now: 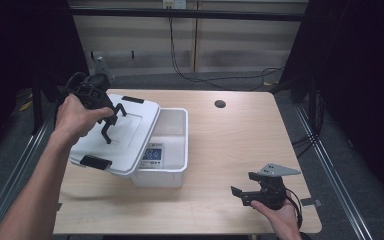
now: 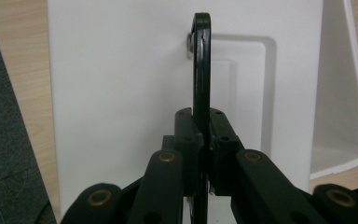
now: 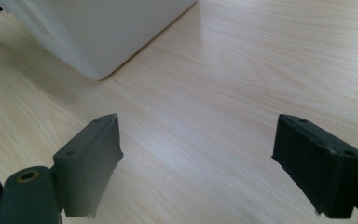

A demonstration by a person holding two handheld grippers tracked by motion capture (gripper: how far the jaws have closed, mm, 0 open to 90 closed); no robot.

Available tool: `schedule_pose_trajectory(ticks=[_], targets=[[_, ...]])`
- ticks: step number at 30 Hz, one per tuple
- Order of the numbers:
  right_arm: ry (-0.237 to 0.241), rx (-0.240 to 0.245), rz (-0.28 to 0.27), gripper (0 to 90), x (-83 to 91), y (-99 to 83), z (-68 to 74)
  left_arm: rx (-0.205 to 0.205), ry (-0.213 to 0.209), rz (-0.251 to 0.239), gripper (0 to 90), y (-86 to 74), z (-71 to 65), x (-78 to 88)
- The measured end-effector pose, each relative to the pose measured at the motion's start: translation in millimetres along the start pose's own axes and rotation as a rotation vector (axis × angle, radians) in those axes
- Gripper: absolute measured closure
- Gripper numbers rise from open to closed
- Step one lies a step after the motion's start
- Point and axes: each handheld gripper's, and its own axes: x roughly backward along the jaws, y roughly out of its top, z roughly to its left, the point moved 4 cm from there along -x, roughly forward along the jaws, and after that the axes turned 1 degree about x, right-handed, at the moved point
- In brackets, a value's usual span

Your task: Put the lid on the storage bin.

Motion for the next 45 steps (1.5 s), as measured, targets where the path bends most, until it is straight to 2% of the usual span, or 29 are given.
schedule_pose_trajectory(ticks=[7, 10, 15, 22, 23, 27, 32, 34, 40, 41, 45], targets=[[0.003, 0.003, -0.001, 14.5, 0.0, 0.0, 0.3, -0.009, -0.021, -0.009, 84.8, 4.1, -12.8, -0.9], [0.004, 0.002, 0.0, 14.5, 0.1, -0.2, 0.5, 0.003, -0.037, -0.005, 84.8, 4.8, -15.0, -0.6], [0.003, 0.002, 0.001, 14.5, -0.4, 0.0, 0.5, 0.014, -0.028, 0.004, 84.8, 8.5, -18.0, -5.9], [0.004, -0.002, 0.0, 14.5, -0.3, -0.1, 0.3, 0.018, -0.039, 0.009, 84.9, 13.9, -29.1, -11.4], [0.004, -0.003, 0.001, 14.5, -0.3, -0.1, 0.3, 0.036, -0.043, -0.001, 84.8, 15.9, -33.0, -12.1], [0.005, -0.002, 0.001, 14.5, -0.3, -0.1, 0.4, 0.048, -0.038, -0.006, 84.8, 19.7, -39.5, -13.0], [0.007, -0.001, 0.003, 14.5, -0.3, -0.2, 0.5, 0.077, -0.055, 0.007, 84.8, 21.6, -43.1, -16.7], [0.006, 0.003, 0.002, 14.5, -0.2, -0.3, 0.6, 0.124, -0.054, 0.007, 84.8, 22.3, -41.5, -15.9], [0.008, 0.006, 0.002, 14.6, 0.0, -0.4, 0.9, 0.166, -0.042, 0.007, 84.9, 23.1, -41.9, -17.6], [0.006, 0.003, 0.006, 14.5, -0.5, -0.4, 0.5, 0.188, -0.041, -0.009, 84.9, 24.4, -44.0, -19.5], [0.008, 0.004, 0.005, 14.5, -0.2, -0.5, 0.7, 0.207, -0.041, -0.004, 84.8, 26.3, -48.8, -24.9]])
